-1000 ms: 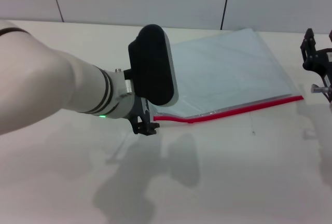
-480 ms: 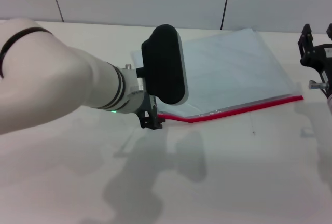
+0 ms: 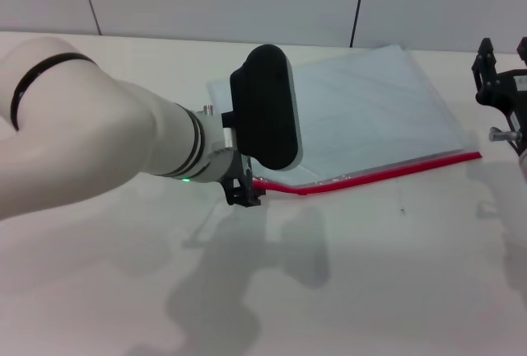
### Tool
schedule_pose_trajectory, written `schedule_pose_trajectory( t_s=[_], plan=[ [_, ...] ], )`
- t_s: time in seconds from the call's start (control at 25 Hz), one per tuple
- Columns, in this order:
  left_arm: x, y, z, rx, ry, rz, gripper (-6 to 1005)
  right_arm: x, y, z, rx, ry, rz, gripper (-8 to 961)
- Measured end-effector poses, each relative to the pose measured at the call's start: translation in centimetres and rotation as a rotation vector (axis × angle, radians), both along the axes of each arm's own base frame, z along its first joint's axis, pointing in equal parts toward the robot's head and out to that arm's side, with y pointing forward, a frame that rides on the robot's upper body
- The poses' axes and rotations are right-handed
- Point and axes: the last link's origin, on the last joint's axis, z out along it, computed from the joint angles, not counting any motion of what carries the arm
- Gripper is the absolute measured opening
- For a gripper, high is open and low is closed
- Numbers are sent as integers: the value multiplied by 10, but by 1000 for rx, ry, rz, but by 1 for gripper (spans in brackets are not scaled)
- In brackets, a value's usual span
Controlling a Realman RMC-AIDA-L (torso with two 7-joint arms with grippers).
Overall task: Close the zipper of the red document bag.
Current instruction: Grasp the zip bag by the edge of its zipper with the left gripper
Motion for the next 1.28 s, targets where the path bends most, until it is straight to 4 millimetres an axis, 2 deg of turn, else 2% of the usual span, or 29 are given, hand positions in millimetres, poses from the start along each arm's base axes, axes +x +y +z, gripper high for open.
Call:
schedule_pose_trajectory(
  t_s=[0.36, 1.12, 1.28],
  plan=[
    [-9, 7, -4, 11, 4, 14, 718, 0, 0, 0, -1, 1, 0, 528],
    [-8, 19, -9, 59, -38, -31, 718, -2, 1, -1, -1, 3, 5, 528],
    [-9, 24, -10, 71, -47, -42, 544, -3, 1, -1, -1, 3, 7, 528]
  ],
)
